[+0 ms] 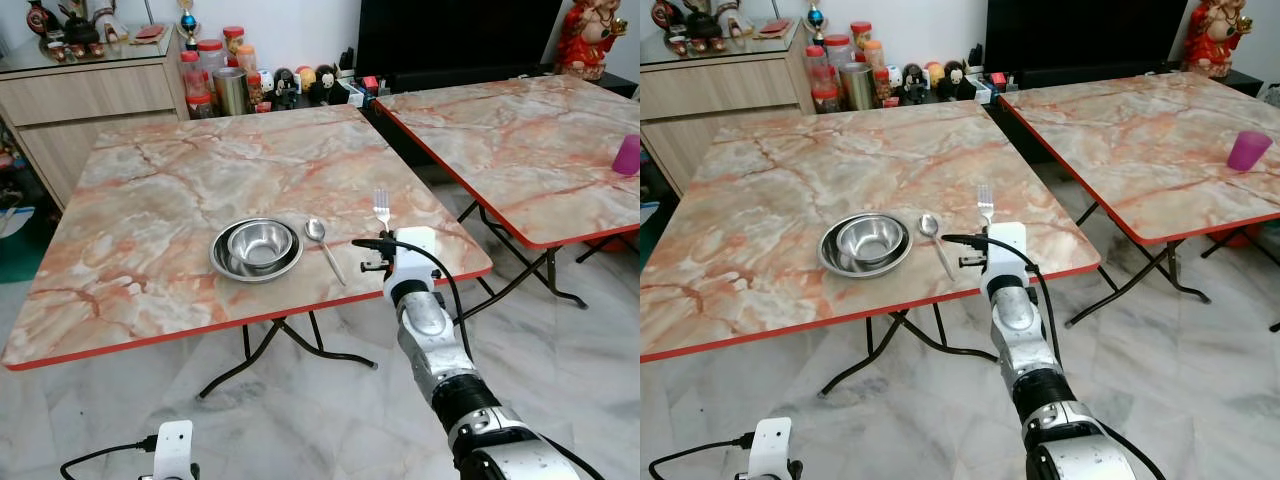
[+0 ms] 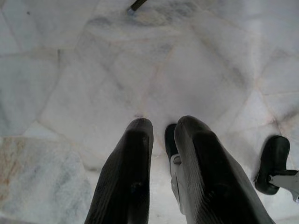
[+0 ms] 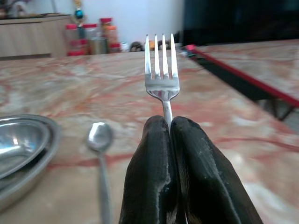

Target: Setting the table

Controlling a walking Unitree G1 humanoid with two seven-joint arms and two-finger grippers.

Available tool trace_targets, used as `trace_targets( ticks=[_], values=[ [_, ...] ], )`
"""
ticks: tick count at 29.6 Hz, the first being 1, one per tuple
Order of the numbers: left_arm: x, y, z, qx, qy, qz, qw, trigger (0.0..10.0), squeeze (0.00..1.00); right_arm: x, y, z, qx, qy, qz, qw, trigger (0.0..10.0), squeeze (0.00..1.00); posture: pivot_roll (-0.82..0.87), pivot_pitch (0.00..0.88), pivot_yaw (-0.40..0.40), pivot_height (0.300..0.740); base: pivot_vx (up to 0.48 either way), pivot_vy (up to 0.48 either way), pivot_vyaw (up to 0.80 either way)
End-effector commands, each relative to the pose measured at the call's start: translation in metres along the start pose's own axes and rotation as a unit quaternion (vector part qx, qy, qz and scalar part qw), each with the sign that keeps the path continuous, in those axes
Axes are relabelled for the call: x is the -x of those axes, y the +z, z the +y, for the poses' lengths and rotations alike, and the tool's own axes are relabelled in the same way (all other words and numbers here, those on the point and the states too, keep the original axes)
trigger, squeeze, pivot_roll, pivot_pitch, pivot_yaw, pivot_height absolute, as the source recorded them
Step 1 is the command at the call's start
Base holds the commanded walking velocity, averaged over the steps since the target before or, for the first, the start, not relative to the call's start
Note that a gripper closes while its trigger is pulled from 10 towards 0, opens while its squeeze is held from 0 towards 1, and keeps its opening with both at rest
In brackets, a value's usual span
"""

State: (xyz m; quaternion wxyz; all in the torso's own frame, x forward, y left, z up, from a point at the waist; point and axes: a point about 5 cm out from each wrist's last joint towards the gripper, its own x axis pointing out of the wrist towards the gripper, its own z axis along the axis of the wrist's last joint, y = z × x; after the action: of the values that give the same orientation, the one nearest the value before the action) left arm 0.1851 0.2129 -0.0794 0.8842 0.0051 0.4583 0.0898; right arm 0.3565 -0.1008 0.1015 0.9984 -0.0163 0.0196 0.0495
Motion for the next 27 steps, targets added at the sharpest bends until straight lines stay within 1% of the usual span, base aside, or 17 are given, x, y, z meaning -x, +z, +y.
trace_targets(
  ticks=[1,3,9,19,27],
  values=[
    [0.0,0.0001,0.0019,-0.002,0.002,0.001,1.0,10.0,0.0,-0.0011,0.0044,0.0061,0.0,0.013,-0.007,1.0,10.0,0.0,-0.02,0.0,0.005,0.74,0.36,0.0,0.0],
    [0.0,0.0,0.0018,-0.002,0.002,0.001,1.0,10.0,0.0,-0.0011,0.0043,0.0062,-0.005,0.012,-0.008,1.0,10.0,0.0,-0.02,0.0,0.005,0.74,0.364,0.0,0.0],
    [-0.0001,0.0004,0.0013,-0.001,0.001,0.001,1.0,10.0,0.0,-0.0015,0.0046,0.0055,0.005,0.014,-0.006,1.0,10.0,0.0,-0.02,0.0,0.005,0.74,0.364,0.0,0.0],
    [-0.0004,0.0027,0.0024,-0.006,0.005,-0.001,1.0,10.0,0.0,-0.0013,0.0039,0.0048,-0.001,0.01,-0.005,1.0,10.0,0.0,-0.02,0.0,0.009,0.74,0.355,0.0,0.0],
    [-0.0004,0.0027,0.004,-0.005,0.008,-0.001,1.0,10.0,0.0,0.0,0.0034,0.0061,-0.002,0.011,-0.005,1.0,10.0,0.0,-0.02,0.0,0.009,0.74,0.0,0.0,0.0]
  ],
)
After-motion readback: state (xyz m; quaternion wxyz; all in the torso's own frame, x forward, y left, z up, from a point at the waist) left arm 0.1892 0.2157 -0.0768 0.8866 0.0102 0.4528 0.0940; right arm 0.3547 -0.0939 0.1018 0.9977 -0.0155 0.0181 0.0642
